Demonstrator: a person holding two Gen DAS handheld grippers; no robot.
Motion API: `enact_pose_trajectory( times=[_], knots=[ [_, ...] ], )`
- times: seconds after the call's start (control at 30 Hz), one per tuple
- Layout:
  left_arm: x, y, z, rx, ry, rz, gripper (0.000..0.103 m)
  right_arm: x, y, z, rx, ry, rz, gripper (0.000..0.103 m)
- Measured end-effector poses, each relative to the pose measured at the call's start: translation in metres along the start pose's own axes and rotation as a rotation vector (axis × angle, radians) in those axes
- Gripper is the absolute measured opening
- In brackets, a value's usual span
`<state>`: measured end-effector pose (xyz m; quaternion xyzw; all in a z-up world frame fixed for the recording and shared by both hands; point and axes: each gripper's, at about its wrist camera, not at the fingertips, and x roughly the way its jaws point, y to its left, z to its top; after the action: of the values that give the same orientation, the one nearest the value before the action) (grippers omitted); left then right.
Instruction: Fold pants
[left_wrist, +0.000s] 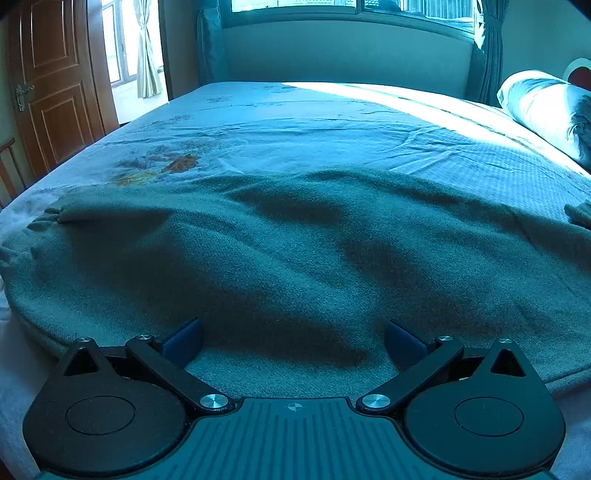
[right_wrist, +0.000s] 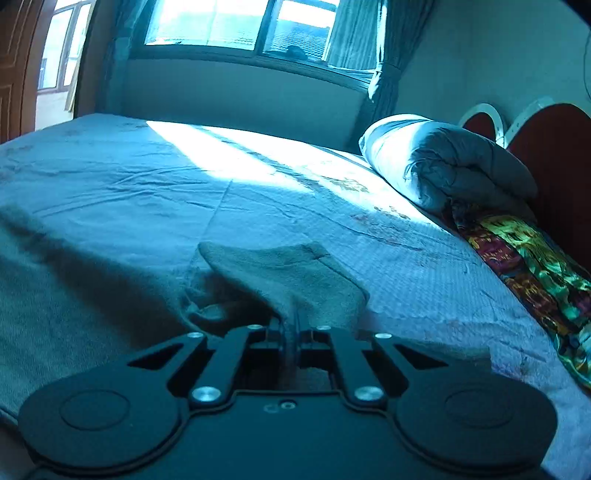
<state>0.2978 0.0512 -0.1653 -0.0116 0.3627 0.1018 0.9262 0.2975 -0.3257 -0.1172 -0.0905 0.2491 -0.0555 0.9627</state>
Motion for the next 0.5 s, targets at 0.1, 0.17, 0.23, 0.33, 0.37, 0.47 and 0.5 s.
enact_pose_trajectory(
  times=[0.1, 0.17, 0.23, 0.33, 0.37, 0.47, 0.5],
  knots=[
    [0.001, -0.004, -0.001, -0.008, -0.006, 0.021, 0.103, -0.020, -0.042, -0.010, 0.212, -0.023, -0.030, 0.000],
    [0.002, -0.006, -0.002, -0.020, -0.013, 0.030, 0.103, -0.024, -0.081, -0.032, 0.452, 0.029, -0.016, 0.000],
    [0.002, -0.007, -0.002, -0.026, -0.018, 0.040, 0.103, -0.020, -0.105, -0.060, 0.617, 0.103, -0.003, 0.000],
    [0.002, -0.009, -0.003, -0.026, -0.025, 0.052, 0.103, -0.017, -0.123, -0.091, 0.792, 0.132, 0.064, 0.000],
    [0.002, -0.010, -0.003, -0.022, -0.026, 0.054, 0.103, -0.019, -0.123, -0.090, 0.783, 0.124, 0.058, 0.004],
    [-0.003, -0.012, -0.001, 0.003, -0.021, 0.073, 0.103, -0.025, -0.113, -0.075, 0.654, 0.095, 0.022, 0.014],
    [-0.004, -0.011, 0.000, 0.005, -0.016, 0.076, 0.103, -0.029, -0.108, -0.068, 0.596, 0.076, 0.006, 0.018]
  ],
)
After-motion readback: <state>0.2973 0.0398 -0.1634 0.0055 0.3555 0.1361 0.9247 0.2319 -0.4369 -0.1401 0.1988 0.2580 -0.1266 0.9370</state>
